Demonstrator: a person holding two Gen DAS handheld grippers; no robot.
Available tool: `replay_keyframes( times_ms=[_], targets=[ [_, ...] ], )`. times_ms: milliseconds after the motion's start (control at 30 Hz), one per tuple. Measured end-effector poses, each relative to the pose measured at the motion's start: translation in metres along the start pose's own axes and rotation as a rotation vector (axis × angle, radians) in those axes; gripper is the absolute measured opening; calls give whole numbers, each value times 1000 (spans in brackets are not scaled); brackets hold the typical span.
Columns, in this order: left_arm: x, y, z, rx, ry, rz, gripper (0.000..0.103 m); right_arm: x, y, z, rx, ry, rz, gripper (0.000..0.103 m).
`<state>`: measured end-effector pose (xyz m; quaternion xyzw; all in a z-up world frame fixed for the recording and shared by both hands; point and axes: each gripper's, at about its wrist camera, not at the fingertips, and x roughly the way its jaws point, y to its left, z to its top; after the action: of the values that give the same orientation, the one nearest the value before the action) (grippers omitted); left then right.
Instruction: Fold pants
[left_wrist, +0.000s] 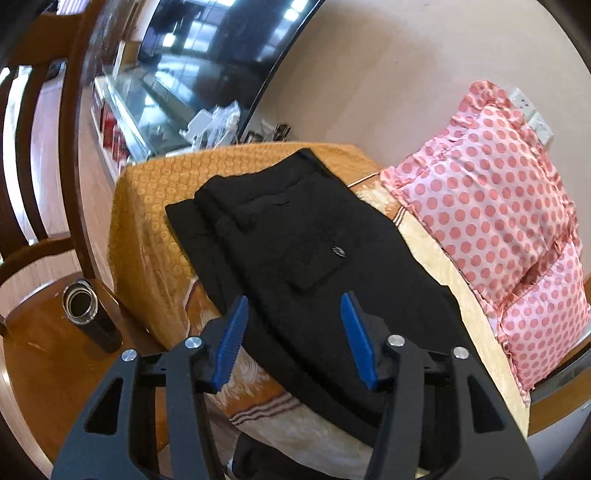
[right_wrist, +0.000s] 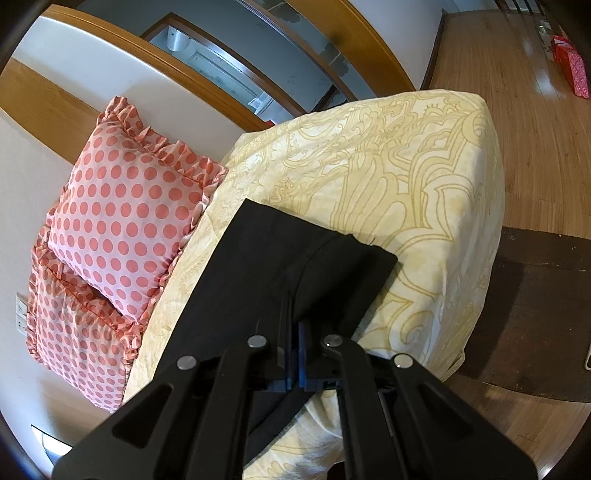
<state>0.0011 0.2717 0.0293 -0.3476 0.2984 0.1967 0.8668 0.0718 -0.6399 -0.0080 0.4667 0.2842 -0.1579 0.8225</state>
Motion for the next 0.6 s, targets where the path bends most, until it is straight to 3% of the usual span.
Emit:
replay_keyframes(
  times_ms=[167,200,300,333,600],
  targets=[
    [10,6,3,-19,17,5,43,0,1,0,-15,-4,-8,2],
    [11,5,3,-16,19,2,39,1,1,0,-18,-5,-9,2],
    [15,8,1,-19,31,11,12,1,1,1,-20,-6,-9,2],
    [13,11,0,-22,27,12,8,1,1,1,-20,-8,-10,2],
    [-1,24,-6,-6,-15,45,4,0,0,-1,-32,-29,-31,2]
  ],
)
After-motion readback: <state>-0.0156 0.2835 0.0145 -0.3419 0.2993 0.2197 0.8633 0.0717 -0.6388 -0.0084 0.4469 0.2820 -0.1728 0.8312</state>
